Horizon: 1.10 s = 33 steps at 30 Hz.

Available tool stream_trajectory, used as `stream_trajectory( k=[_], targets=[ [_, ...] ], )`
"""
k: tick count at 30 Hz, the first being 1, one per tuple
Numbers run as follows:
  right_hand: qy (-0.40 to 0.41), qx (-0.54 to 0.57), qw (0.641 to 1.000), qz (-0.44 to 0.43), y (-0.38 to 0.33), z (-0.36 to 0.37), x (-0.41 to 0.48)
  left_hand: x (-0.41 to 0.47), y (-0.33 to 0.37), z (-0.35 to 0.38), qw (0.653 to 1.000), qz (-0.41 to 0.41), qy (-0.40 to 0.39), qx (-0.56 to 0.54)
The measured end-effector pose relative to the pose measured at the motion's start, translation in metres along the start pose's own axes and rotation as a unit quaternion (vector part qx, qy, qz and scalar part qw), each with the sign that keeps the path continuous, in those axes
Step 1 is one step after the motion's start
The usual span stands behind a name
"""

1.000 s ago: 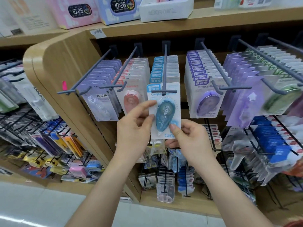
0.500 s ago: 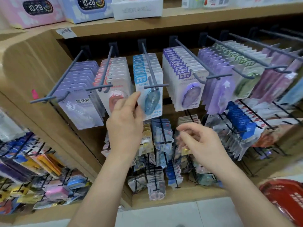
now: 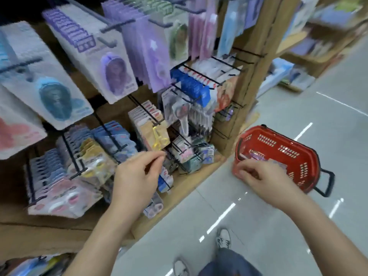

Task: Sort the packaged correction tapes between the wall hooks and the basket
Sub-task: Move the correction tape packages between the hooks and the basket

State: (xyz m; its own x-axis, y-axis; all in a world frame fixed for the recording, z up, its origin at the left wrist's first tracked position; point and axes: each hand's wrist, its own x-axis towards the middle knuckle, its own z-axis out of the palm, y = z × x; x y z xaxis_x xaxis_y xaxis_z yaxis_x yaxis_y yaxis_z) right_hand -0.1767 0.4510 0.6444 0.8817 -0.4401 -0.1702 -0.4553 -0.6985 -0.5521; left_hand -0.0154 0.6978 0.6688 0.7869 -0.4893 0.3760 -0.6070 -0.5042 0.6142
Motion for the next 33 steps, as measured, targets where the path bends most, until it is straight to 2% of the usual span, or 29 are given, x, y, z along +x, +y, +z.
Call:
stream_trajectory(
  k=[4,8,14,16,19,23,28,33],
  targets=[
    [0.057,0.066,0.987,0.134,0.084,-0.012,-0.034,0.010,0.028,0.070,0.992,-0.008,-0.115,-0.046],
    [0.115,0.131,0.948,0.266,0.171,-0.013,-0.065,0.019,0.060,0.152,0.976,-0.011,-0.208,-0.062],
    [0.143,0.238,0.889,0.365,0.280,-0.018,-0.081,0.030,0.115,0.287,0.947,0.000,-0.314,-0.075],
    [0.164,0.289,0.859,0.390,0.304,-0.022,-0.075,0.038,0.129,0.322,0.939,0.000,-0.335,-0.077],
    [0.201,0.382,0.796,0.425,0.332,-0.027,-0.055,0.056,0.141,0.370,0.928,-0.015,-0.364,-0.076],
    [0.231,0.446,0.731,0.462,0.366,-0.028,-0.015,0.085,0.145,0.441,0.915,-0.042,-0.393,-0.085],
    [0.239,0.451,0.701,0.498,0.421,-0.020,0.064,0.122,0.131,0.553,0.896,-0.088,-0.430,-0.068],
    [0.241,0.454,0.670,0.536,0.507,0.016,0.156,0.150,0.097,0.680,0.874,-0.134,-0.462,-0.066]
  ],
)
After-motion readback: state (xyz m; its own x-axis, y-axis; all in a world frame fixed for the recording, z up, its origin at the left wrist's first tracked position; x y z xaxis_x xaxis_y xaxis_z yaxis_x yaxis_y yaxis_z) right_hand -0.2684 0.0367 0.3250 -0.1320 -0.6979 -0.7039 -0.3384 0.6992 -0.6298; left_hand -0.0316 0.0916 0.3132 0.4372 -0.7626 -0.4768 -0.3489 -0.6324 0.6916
